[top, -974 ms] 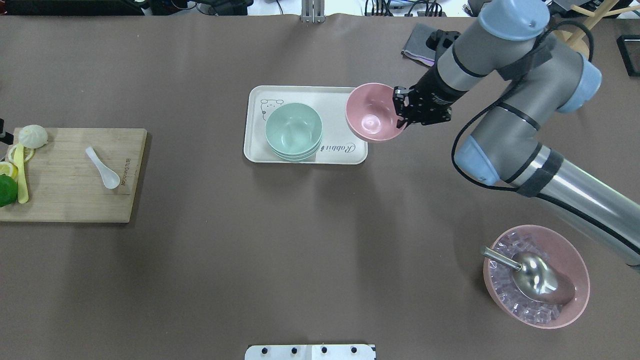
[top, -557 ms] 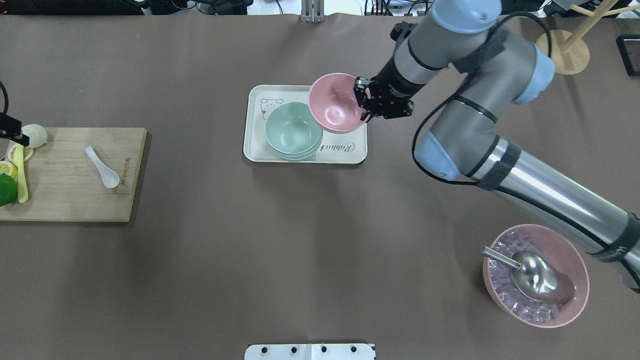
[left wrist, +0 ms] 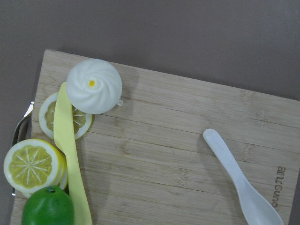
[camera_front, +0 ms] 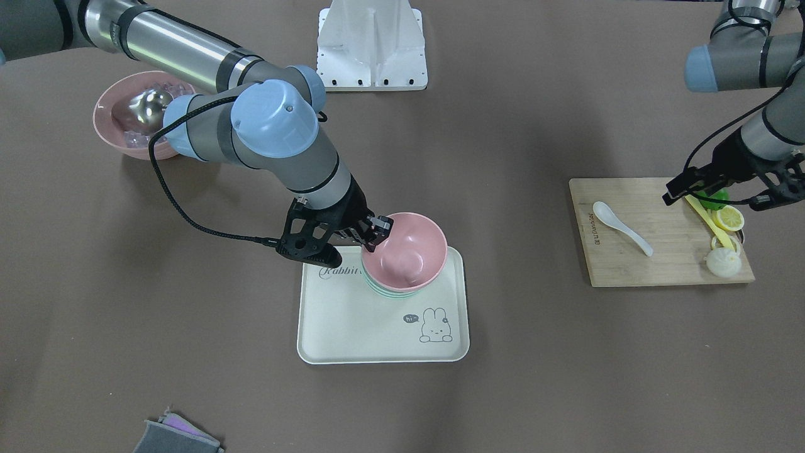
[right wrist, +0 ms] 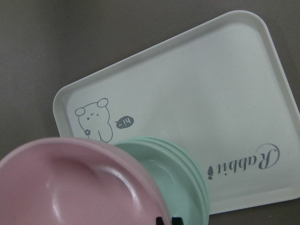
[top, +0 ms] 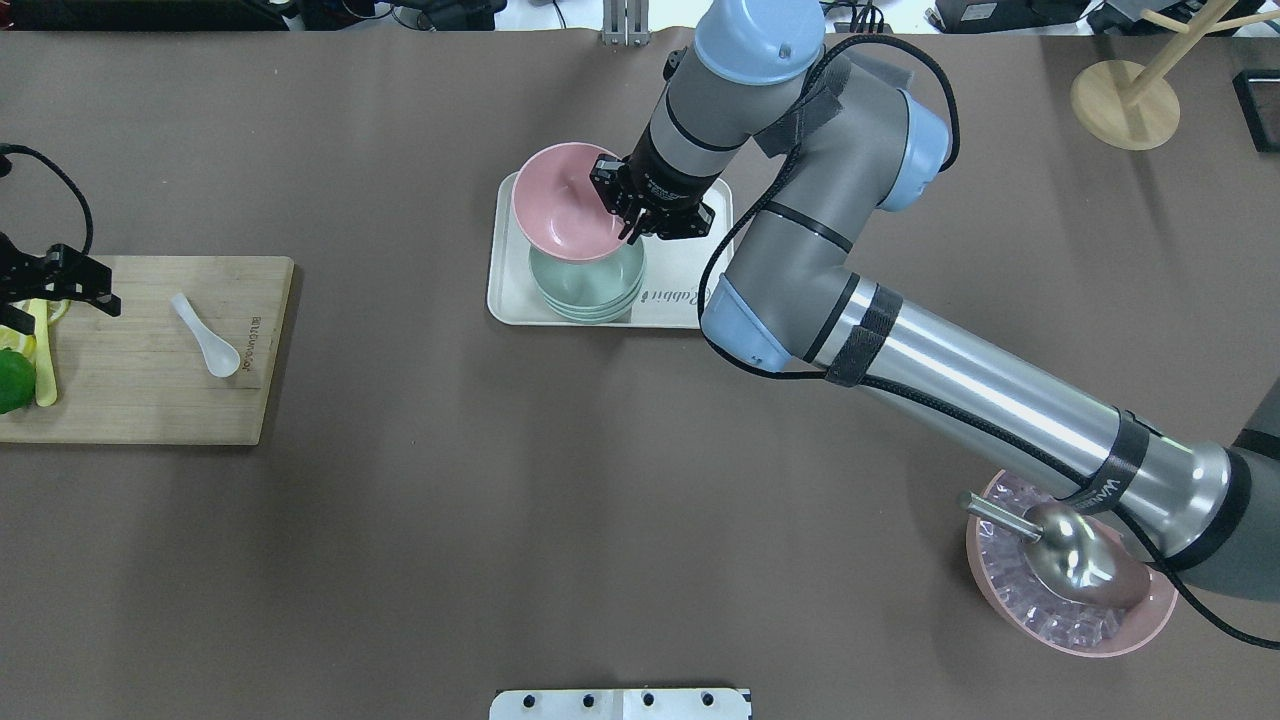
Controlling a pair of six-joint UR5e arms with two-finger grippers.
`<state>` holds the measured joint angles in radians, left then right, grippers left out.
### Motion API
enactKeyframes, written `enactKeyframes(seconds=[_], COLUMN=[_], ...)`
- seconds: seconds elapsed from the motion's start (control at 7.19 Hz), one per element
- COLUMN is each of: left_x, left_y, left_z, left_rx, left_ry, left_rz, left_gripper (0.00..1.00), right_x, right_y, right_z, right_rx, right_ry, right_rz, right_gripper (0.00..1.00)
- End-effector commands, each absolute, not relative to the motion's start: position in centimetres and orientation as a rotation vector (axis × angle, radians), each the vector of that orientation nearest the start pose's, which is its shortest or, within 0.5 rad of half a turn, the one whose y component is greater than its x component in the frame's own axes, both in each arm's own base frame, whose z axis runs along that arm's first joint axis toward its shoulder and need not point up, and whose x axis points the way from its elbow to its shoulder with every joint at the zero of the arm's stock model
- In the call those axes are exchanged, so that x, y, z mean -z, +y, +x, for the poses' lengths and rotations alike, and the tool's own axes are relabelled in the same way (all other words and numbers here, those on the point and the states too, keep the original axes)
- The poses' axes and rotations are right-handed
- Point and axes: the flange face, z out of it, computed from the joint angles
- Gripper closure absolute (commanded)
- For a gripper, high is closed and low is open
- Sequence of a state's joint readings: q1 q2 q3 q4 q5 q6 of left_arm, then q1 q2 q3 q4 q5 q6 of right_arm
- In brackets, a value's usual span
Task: Stack pink bowl on green and place spoon
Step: 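Lift the pink bowl with the right gripper and carry it over the green bowls, then set pink bowl on green bowls, open right gripper while left reaches for spoon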
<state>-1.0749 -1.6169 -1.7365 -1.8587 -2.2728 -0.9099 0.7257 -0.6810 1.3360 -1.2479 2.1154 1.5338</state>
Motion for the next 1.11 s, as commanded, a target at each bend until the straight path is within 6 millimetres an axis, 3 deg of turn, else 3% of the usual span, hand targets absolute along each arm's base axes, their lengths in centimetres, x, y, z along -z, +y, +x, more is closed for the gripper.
enactKeyframes(seconds=[0.0, 0.28, 0.7, 0.97], left_x=[-51.6, -53.1, -51.1, -51.9], left_y=[-49.4, -49.0, -53.8, -54.1], left_z=[23.2, 24.8, 28.5, 28.7], left_rx=[0.253, 0.254, 0.295, 0.299], left_ry=[0.794, 0.774, 0.783, 0.773], left_rz=[-0.092, -0.134, -0.142, -0.153], left_gripper=[0.02, 0.02, 0.03, 0.11], right_x=[-15.7, -15.8, -16.1, -16.3], right_y=[-57.0, -56.9, -57.1, -57.1], right_z=[-52.4, -52.6, -52.8, -52.9], right_rx=[-0.353, -0.356, -0.353, -0.352], right_ry=[-1.070, -1.067, -1.074, -1.073], right_rz=[-0.111, -0.105, -0.101, -0.102], right_gripper=[1.00, 1.00, 1.00, 1.00])
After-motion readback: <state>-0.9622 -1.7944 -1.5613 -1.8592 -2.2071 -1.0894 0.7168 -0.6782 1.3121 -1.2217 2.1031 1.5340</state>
